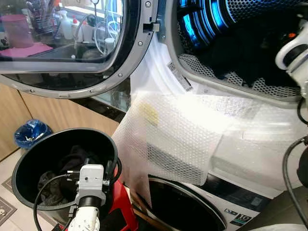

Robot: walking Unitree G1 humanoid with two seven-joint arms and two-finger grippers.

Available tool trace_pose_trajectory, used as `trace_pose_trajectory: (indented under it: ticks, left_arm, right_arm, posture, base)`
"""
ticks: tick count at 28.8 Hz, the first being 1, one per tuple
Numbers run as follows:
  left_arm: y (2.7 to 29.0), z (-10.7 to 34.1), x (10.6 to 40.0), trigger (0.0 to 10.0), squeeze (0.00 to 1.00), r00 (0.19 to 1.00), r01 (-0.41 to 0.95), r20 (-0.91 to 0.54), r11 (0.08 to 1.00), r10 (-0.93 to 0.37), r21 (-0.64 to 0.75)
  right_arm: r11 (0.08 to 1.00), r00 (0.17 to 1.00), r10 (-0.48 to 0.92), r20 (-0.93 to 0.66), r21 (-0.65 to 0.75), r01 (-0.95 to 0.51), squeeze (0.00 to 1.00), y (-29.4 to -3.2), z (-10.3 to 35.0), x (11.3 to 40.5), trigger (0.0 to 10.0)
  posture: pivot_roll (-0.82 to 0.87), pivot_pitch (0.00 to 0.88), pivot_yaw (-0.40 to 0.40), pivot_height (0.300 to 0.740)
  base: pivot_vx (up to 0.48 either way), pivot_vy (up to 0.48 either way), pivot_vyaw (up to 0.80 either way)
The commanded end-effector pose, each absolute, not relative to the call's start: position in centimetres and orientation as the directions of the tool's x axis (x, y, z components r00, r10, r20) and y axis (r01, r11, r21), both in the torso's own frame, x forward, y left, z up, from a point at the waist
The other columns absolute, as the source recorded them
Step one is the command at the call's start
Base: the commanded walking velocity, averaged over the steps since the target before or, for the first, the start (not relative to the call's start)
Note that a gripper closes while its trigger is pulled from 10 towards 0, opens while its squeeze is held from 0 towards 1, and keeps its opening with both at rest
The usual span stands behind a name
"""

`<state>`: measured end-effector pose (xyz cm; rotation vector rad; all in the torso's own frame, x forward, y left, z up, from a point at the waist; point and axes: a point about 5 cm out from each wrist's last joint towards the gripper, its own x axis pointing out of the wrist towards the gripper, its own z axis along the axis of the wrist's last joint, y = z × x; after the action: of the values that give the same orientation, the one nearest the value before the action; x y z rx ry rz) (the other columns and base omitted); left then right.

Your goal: Clothes washing

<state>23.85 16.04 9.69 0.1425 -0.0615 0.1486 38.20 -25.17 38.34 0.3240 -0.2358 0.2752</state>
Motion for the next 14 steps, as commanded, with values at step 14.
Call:
trace_pose_trajectory:
  ticks: [14]
  left_arm:
    - [15.6,9.2,23.9,10.0,0.00,0.993,-0.109,0.050,0.984,0.103,0.139]
  right_arm:
    - [0.863,0.848,0.406,0.341,0.163,-0.479,0.00,-23.7,38.1,34.2,10.0]
  posture:
    - [0.04,0.018,-0.055,0.740]
  base:
    - [0.000,0.000,0.00]
